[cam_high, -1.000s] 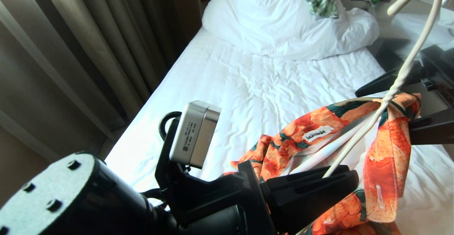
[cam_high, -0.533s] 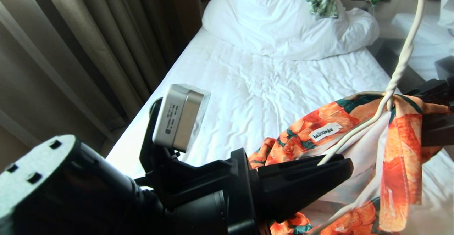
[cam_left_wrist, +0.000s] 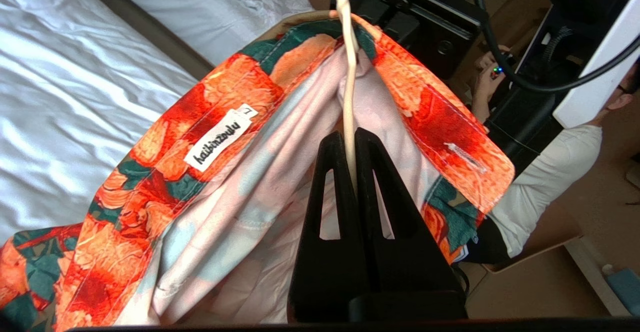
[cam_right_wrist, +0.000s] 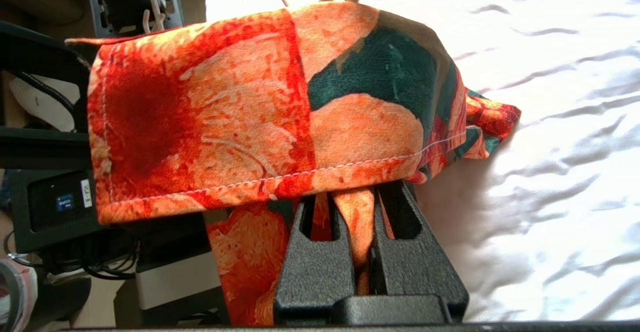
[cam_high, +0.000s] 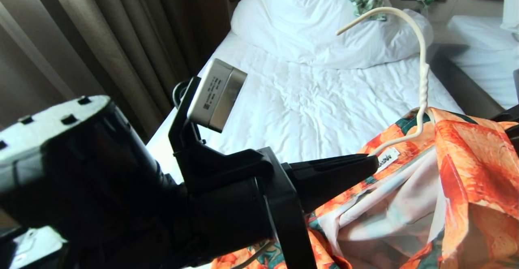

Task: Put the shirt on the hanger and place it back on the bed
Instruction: Hook the other side of the shirt onto the hanger

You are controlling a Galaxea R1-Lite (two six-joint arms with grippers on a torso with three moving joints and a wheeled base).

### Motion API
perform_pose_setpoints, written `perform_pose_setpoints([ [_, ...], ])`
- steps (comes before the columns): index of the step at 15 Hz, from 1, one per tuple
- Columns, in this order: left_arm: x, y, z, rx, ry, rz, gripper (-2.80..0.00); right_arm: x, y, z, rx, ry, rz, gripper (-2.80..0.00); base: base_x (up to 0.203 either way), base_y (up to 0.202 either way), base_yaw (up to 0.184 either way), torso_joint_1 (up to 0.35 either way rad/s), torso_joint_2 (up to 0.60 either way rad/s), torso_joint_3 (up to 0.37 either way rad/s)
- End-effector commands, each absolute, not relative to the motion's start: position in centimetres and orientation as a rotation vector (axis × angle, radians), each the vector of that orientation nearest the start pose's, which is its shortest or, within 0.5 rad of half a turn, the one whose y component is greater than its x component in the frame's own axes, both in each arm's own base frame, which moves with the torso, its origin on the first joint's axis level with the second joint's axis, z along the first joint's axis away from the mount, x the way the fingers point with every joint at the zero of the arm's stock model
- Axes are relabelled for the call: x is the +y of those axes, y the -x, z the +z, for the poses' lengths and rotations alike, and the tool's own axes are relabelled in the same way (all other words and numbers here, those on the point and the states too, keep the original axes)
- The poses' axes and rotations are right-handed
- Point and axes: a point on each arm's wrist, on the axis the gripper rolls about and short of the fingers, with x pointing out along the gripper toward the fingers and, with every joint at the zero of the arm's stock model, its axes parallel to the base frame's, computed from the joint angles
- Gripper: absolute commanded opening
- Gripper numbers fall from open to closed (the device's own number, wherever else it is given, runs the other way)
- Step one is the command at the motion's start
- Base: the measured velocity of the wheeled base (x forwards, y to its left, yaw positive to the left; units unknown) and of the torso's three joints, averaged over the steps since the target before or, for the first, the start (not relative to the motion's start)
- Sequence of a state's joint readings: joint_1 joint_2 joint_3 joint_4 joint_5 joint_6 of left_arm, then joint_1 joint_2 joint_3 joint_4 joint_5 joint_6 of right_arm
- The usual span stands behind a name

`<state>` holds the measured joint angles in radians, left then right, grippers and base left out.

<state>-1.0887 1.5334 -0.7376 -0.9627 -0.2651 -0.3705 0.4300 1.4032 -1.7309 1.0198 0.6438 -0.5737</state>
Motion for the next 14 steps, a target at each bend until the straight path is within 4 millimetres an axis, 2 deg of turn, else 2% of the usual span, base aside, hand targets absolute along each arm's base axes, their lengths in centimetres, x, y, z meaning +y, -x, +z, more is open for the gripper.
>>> perform_pose_setpoints([
  [1, -23.6, -11.7, 25.3, 0.071, 0.391, -1.371, -2.80, 8.1, -14.3, 36.2, 0.398, 0.412, 1.214, -2.80, 0.000, 0.000, 0.000, 0.000, 0.00, 0.000],
  [2, -23.7, -11.7, 25.2, 0.068, 0.381, -1.377, 0.00, 8.0, -14.3, 36.2, 0.396, 0.412, 1.213, -2.80, 0.000, 0.000, 0.000, 0.000, 0.00, 0.000],
  [4, -23.9, -11.9, 25.2, 0.078, 0.347, -1.371, 0.00, 7.9, -14.1, 36.0, 0.403, 0.404, 1.221, -2.80, 0.000, 0.000, 0.000, 0.000, 0.00, 0.000],
  [6, -23.2, -12.4, 25.8, 0.103, 0.330, -1.340, 0.00, 8.0, -14.2, 35.9, 0.403, 0.395, 1.235, -2.80, 0.000, 0.000, 0.000, 0.000, 0.00, 0.000],
  [9, -20.7, -14.0, 26.4, 0.101, 0.324, -1.226, 0.00, 7.7, -15.2, 35.3, 0.435, 0.376, 1.202, -2.80, 0.000, 0.000, 0.000, 0.000, 0.00, 0.000],
  [11, -18.6, -15.4, 25.7, 0.137, 0.311, -1.113, 0.00, 7.5, -15.8, 35.0, 0.442, 0.373, 1.177, -2.80, 0.000, 0.000, 0.000, 0.000, 0.00, 0.000],
  [14, -16.6, -15.9, 24.2, 0.172, 0.303, -1.004, 0.00, 6.4, -16.7, 34.6, 0.461, 0.351, 1.106, -2.80, 0.000, 0.000, 0.000, 0.000, 0.00, 0.000],
])
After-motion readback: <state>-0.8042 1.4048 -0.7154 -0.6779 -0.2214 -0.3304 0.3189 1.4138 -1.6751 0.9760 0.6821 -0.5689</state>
